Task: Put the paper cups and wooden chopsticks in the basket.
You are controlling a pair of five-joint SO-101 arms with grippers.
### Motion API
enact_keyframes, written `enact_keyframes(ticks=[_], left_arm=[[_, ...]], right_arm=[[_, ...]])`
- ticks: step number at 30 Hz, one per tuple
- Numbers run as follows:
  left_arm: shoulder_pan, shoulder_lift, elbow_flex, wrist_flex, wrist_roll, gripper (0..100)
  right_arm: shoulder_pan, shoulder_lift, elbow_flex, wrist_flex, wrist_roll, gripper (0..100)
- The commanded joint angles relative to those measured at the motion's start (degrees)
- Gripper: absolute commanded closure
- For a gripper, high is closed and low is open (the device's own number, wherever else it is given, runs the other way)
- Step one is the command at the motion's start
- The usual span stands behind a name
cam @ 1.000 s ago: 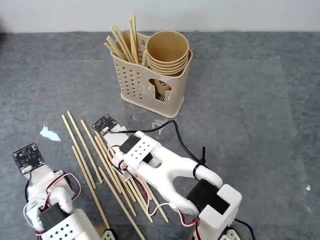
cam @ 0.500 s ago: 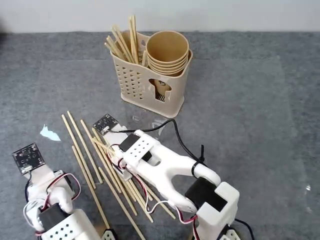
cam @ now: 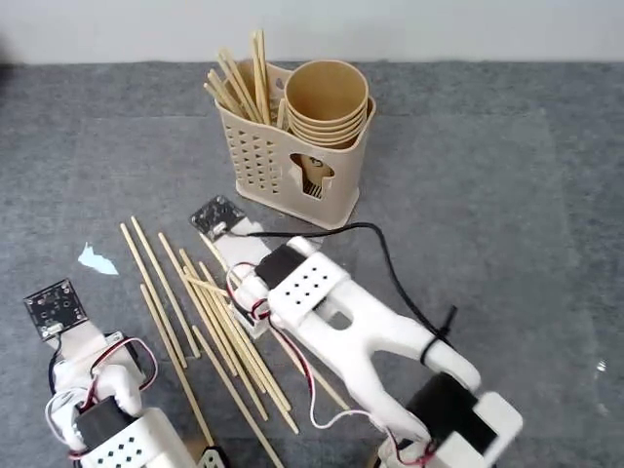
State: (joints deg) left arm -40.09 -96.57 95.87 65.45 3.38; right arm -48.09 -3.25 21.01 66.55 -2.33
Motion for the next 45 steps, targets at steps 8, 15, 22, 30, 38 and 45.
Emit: enact_keyframes(ticks=[8,15,22,30,38,45], left_arm=[[-0.3,-0.2,-0.7,-1.5,-0.3,92],[-0.3,-0.2,-0.7,-1.5,-0.3,92],[-0.3,-0.2,-0.7,-1.5,-0.3,92],[-0.3,-0.2,-0.7,-1.5,-0.3,92],[-0.3,-0.2,-0.7,-1.5,-0.3,92],[-0.3,-0.2,-0.7,-1.5,-0.3,92]], right_arm=[[5.4,-15.0,-5.6,0.4,4.9,99.1],[9.2,-18.8,-13.7,0.4,6.9,99.1],[11.3,-18.8,-22.9,-0.2,7.3,99.1],[11.6,-18.7,-29.9,-5.5,7.3,99.1],[15.1,-18.7,-29.7,-16.5,7.2,99.1],[15.0,-18.2,-29.6,-26.3,6.9,99.1]])
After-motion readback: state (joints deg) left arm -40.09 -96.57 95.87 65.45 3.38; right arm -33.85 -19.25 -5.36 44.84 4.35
